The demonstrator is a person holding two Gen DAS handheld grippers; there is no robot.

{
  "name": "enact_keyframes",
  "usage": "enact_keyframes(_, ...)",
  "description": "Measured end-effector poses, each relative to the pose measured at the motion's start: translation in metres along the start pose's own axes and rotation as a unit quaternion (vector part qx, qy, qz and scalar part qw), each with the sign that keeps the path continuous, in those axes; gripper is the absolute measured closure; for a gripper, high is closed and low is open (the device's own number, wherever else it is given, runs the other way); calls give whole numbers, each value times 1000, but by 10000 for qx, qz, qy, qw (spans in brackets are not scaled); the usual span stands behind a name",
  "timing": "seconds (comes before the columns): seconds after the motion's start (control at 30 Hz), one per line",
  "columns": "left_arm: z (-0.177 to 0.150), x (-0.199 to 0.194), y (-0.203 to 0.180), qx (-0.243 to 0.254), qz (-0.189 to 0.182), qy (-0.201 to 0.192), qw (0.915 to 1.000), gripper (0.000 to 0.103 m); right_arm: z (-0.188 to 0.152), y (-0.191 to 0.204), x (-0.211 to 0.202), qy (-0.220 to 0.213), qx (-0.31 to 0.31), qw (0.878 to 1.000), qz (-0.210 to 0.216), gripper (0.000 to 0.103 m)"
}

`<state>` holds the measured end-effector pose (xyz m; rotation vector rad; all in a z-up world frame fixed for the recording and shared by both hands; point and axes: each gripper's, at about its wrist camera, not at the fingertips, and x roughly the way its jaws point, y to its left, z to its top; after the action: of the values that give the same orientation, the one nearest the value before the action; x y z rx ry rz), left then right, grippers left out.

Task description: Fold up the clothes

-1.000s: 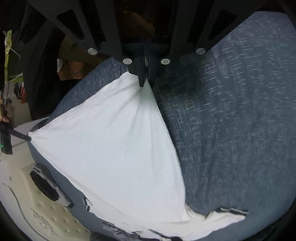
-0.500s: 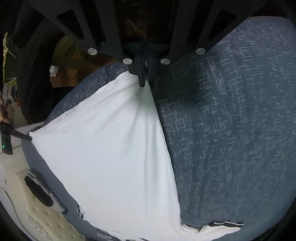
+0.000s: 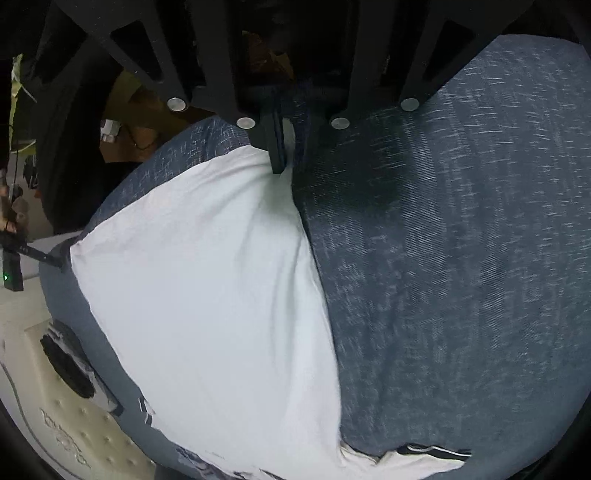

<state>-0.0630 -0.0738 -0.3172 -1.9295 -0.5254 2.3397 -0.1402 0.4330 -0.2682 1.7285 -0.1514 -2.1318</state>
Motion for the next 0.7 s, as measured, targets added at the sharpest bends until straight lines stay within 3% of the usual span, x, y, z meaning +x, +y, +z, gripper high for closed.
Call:
enact_keyframes(0.33, 63, -44, 43, -519, -140, -966, 9939, 86, 50, 15, -3, -453, 23, 9989, 114, 91)
enact_keyframes(0.47, 118, -44, 69, -822, -339, -1268, 9879, 77, 74, 30, 7, -566, -15, 9981, 244, 89)
enact_keyframes(0.7, 179, -16, 103, -1535, -709, -1608, 9724, 75, 116, 56, 24, -764, -80, 9959, 471, 88)
